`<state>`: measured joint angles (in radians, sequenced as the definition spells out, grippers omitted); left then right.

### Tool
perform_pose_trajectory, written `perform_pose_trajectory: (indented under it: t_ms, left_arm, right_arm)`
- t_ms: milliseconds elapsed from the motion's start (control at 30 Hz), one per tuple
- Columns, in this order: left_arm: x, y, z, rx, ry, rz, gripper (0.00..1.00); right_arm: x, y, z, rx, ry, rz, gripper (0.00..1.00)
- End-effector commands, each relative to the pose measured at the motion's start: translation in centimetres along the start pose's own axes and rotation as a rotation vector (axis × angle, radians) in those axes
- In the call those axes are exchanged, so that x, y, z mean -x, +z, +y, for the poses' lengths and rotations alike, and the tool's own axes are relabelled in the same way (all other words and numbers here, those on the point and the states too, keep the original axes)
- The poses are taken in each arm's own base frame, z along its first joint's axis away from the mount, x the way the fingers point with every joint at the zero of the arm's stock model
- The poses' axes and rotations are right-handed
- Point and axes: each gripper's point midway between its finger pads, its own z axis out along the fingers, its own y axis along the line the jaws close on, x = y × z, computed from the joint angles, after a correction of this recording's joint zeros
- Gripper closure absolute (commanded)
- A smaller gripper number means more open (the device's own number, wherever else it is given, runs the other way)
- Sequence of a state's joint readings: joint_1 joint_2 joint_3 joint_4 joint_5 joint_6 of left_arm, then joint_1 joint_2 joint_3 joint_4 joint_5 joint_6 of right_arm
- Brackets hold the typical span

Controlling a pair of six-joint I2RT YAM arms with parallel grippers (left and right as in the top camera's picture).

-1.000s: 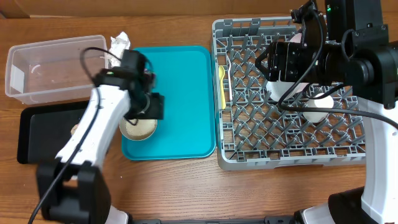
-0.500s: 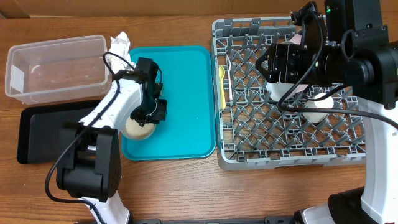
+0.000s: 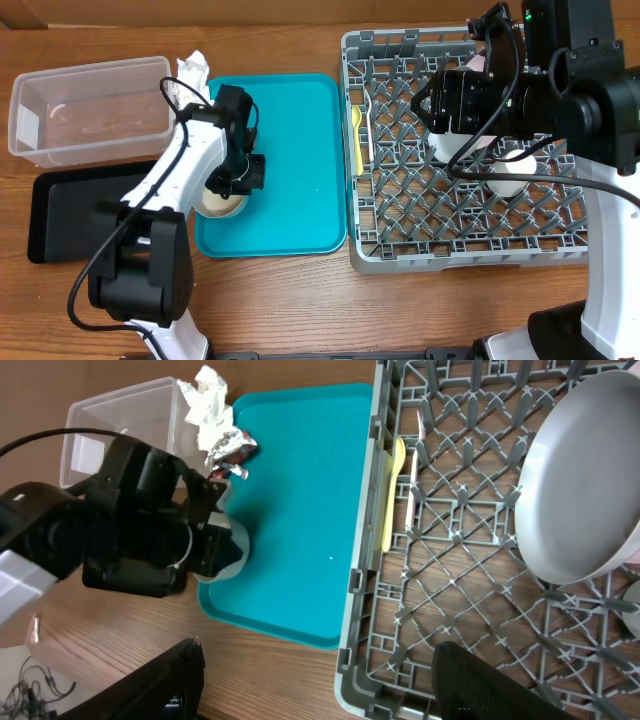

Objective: Sort waste into correct bins and load items into the dishwasher rack
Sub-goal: 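Grasp the white rice bowl rim and carry it left to the black tray, then tip the rice bowl with the left gripper to pour rice onto the black tray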

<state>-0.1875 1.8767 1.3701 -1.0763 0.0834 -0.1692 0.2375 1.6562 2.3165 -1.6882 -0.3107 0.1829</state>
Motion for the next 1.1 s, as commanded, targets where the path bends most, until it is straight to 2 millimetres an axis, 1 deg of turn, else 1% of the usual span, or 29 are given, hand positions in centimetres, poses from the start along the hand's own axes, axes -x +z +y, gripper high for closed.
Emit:
perform_pose_trajectory:
  t_ms: [0, 67, 100, 133, 167, 233, 300, 333, 367, 400, 533, 567, 600, 633, 700, 833, 933, 1067]
  left_arm:
    - [0.2, -5.3, -1.9, -0.123, -0.035, -0.096, 0.96]
    - [-0.4, -7.4, -1.8, -0.145, -0.045, -0.138, 0.96]
    - [-0.8, -9.2, -1.2, -0.155, -0.064, -0.181, 0.96]
    - [-1.0, -9.8, -0.9, -0.16, -0.074, -0.195, 0.96]
    - [-1.5, -11.4, 0.1, -0.173, -0.113, -0.227, 0.96]
    - [-1.9, -12.6, 1.5, -0.179, -0.158, -0.254, 0.96]
    - [-2.3, -13.3, 3.2, -0.177, -0.212, -0.271, 0.96]
    - [-2.5, -13.6, 4.4, -0.173, -0.251, -0.274, 0.96]
    - [-2.7, -13.7, 5.2, -0.17, -0.273, -0.274, 0.96]
    - [-2.9, -13.8, 6.4, -0.174, -0.303, -0.275, 0.96]
    - [-3.2, -14.1, 9.7, -0.194, -0.378, -0.297, 0.96]
    - [-3.3, -14.2, 11.2, -0.189, -0.415, -0.31, 0.96]
    - [-3.3, -14.1, 11.5, -0.191, -0.422, -0.313, 0.96]
    - [-3.4, -14.1, 12.6, -0.197, -0.442, -0.324, 0.96]
    - [-3.5, -14.1, 13.7, -0.214, -0.452, -0.343, 0.96]
    - [-3.7, -13.2, 16.6, -0.254, -0.477, -0.383, 0.96]
    - [-3.1, -13.0, 18.0, -0.335, -0.466, -0.439, 0.96]
    - [-2.7, -12.4, 20.4, -0.351, -0.481, -0.478, 0.96]
  right_arm:
    - [-0.1, -0.4, 0.3, 0.01, -0.011, -0.008, 0.23]
    - [-0.1, -0.4, 0.3, 0.01, -0.011, -0.008, 0.23]
    - [-0.1, -0.4, 0.4, 0.01, -0.012, -0.009, 0.23]
    - [-0.1, -0.4, 0.4, 0.01, -0.012, -0.009, 0.23]
    - [-0.1, -0.4, 0.4, 0.01, -0.011, -0.008, 0.23]
    - [-0.1, -0.4, 0.3, 0.01, -0.011, -0.008, 0.23]
    - [-0.1, -0.4, 0.4, 0.01, -0.012, -0.009, 0.23]
    - [-0.1, -0.4, 0.4, 0.01, -0.012, -0.008, 0.23]
    - [-0.1, -0.4, 0.4, 0.01, -0.012, -0.008, 0.23]
    - [-0.1, -0.4, 0.4, 0.01, -0.012, -0.008, 0.23]
    - [-0.1, -0.4, 0.4, 0.01, -0.011, -0.008, 0.23]
    - [-0.1, -0.4, 0.4, 0.01, -0.011, -0.008, 0.23]
    - [-0.1, -0.4, 0.4, 0.01, -0.011, -0.008, 0.23]
    - [-0.1, -0.4, 0.4, 0.01, -0.011, -0.008, 0.23]
    - [-0.1, -0.4, 0.4, 0.01, -0.011, -0.008, 0.23]
    - [-0.1, -0.4, 0.3, 0.01, -0.011, -0.008, 0.23]
    - [-0.2, -0.4, 0.3, 0.009, -0.01, -0.005, 0.23]
    - [-0.2, -0.4, 0.3, 0.009, -0.01, -0.003, 0.23]
